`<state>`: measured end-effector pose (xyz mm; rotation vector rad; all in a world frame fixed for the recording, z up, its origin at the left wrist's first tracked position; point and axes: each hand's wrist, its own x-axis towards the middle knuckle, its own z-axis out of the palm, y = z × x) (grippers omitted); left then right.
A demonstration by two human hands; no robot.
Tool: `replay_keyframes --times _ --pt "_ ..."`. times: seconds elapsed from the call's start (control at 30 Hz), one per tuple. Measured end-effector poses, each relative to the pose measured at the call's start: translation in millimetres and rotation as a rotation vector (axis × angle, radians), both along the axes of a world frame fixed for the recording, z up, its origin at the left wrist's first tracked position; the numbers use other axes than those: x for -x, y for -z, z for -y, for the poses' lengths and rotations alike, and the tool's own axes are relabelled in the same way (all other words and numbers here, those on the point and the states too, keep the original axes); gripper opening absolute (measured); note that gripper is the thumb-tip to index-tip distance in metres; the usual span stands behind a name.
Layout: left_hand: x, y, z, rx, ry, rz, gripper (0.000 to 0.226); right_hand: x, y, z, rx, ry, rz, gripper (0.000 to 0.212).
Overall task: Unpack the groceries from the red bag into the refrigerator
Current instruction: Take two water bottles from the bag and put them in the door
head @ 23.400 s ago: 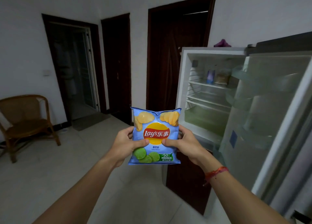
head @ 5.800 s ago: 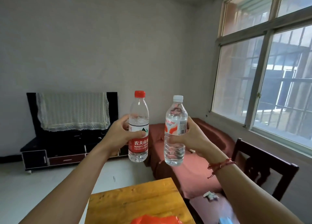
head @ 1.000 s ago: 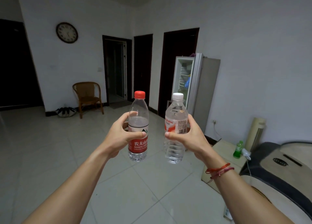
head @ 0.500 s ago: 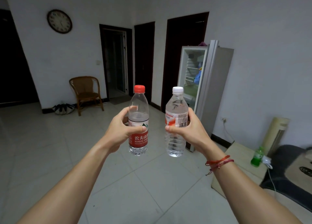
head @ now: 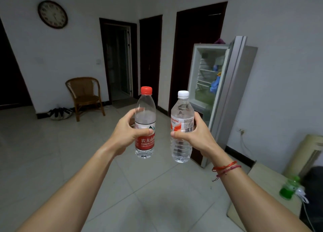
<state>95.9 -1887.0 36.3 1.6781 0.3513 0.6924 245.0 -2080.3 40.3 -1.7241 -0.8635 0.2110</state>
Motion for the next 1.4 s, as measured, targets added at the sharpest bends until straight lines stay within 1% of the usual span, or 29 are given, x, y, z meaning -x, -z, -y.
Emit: replay_keyframes --times 0.13,0.27,0.47,0.67,0.77,0.93,1.03,1.23,1.4 --pt "-43.7 12.0 -41.3 0.001 0.007 -0.006 0.07 -43.7 11.2 -40.7 0.019 0.004 -0.018 0.061" --pt "-89.1 27.1 -96.3 0.017 0.02 -0.015 0.072 -88.7 24.0 -95.6 0.019 0.026 -0.024 0.06" --pt "-172.6 32.5 -203.3 0.035 0.056 -0.006 0.074 -169.5 23.9 -202.1 0.009 0.061 -0.023 0.064" --pt "-256.0 28.2 -297.2 0.045 0.112 -0.008 0.068 -247.3 20.8 -291.3 0.003 0.097 -0.045 0.064" --pt "-298.8 28.6 -333.8 0.043 0.137 -0.016 0.068 -285.1 23.5 -323.5 0.01 0.127 -0.055 0.066" --pt "-369.2 34.5 -383.6 0.079 0.173 -0.013 0.068 -348.0 27.8 -367.5 0.01 0.167 -0.09 0.062" --pt "-416.0 41.7 -411.6 0.091 0.202 -0.027 0.072 -389.9 32.4 -391.2 0.018 0.178 -0.101 0.065" --pt "-527.5 50.9 -467.8 0.087 0.259 -0.057 0.069 -493.3 44.6 -444.9 0.006 0.209 -0.124 0.072" --pt "-630.4 44.7 -513.6 0.054 0.302 -0.097 0.074 -585.6 44.3 -483.9 0.006 0.232 -0.15 0.075"
